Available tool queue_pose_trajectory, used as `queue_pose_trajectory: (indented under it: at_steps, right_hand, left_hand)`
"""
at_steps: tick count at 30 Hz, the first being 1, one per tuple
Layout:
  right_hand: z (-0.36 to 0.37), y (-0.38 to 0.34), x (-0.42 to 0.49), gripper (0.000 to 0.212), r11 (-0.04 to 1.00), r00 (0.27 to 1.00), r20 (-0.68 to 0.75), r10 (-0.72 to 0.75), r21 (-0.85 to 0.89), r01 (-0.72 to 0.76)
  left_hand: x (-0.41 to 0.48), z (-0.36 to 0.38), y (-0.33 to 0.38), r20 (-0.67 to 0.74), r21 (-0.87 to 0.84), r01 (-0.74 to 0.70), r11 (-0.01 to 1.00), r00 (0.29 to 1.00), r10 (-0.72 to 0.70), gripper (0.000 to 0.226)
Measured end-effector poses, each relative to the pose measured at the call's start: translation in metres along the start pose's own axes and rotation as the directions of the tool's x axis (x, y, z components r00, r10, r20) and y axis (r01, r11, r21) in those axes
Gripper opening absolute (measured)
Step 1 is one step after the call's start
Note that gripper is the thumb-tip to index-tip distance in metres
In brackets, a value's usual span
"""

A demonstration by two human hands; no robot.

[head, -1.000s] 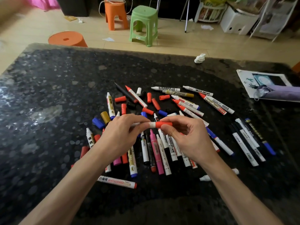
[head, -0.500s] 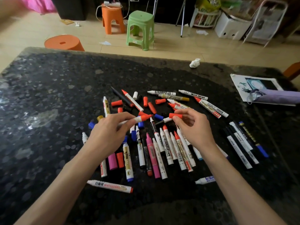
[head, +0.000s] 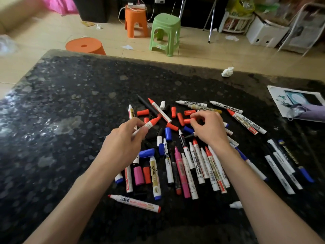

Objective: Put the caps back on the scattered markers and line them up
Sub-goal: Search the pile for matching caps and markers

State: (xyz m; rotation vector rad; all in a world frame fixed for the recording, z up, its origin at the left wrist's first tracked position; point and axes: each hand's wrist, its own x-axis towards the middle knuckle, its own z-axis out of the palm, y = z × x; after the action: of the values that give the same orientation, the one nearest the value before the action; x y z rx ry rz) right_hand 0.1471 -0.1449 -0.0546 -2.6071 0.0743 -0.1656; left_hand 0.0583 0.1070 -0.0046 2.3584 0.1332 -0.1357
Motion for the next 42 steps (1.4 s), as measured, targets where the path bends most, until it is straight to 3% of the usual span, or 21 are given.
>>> queue_pose_trajectory:
  at_steps: [9, 14, 18, 23, 29, 33, 36, 42]
  right_hand:
    - [0.021, -0.025, 0.016, 0.031, 0.943, 0.994, -0.013, -0.104, -0.32, 0.095]
    - [0.013, -0.03, 0.014, 0.025, 0.99, 0.994, -0.104, -0.016, -0.144, 0.001]
    - [0.002, -0.025, 0.009, 0.021, 0.998, 0.999, -0.045, 0.003, -0.069, -0.006]
    - [0.009, -0.027, 0.004, 0.023, 0.981, 0.994, 0.017, -0.107, -0.159, 0.108]
    - [0.021, -0.046, 0.008, 0.021, 0.957, 0.969, -0.015, -0.245, -0.165, 0.24]
    - [0.037, -0.08, 0.005, 0.041, 0.917, 0.908, 0.17, -0.382, -0.052, 0.395]
    - [0.046, -0.091, 0.001, 0.049, 0.865, 0.866, 0.273, -0.419, -0.169, 0.472]
    - [0.049, -0.093, -0.002, 0.043, 0.854, 0.865, 0.226, -0.448, -0.179, 0.489]
  left_hand:
    - [-0.004, -0.009, 0.001, 0.007, -0.029, -0.033, 0.999, 0.999, 0.033, 0.015]
    - [-0.004, -0.011, 0.002, 0.015, -0.057, -0.036, 0.998, 0.999, 0.037, 0.011]
    - [-0.004, -0.012, 0.001, 0.022, -0.009, -0.006, 1.0, 1.0, 0.007, 0.02]
    - [0.0, -0.016, -0.007, -0.022, 0.012, 0.085, 0.996, 0.996, -0.085, 0.016]
    - [0.002, -0.025, -0.018, -0.095, -0.008, 0.146, 0.989, 0.985, -0.146, 0.014]
    - [0.001, -0.028, -0.02, -0.1, -0.015, 0.145, 0.989, 0.984, -0.146, 0.014]
    - [0.0, -0.032, -0.02, -0.097, -0.018, 0.147, 0.989, 0.984, -0.148, 0.014]
    - [0.0, -0.041, -0.026, -0.103, -0.029, 0.157, 0.987, 0.982, -0.159, 0.016]
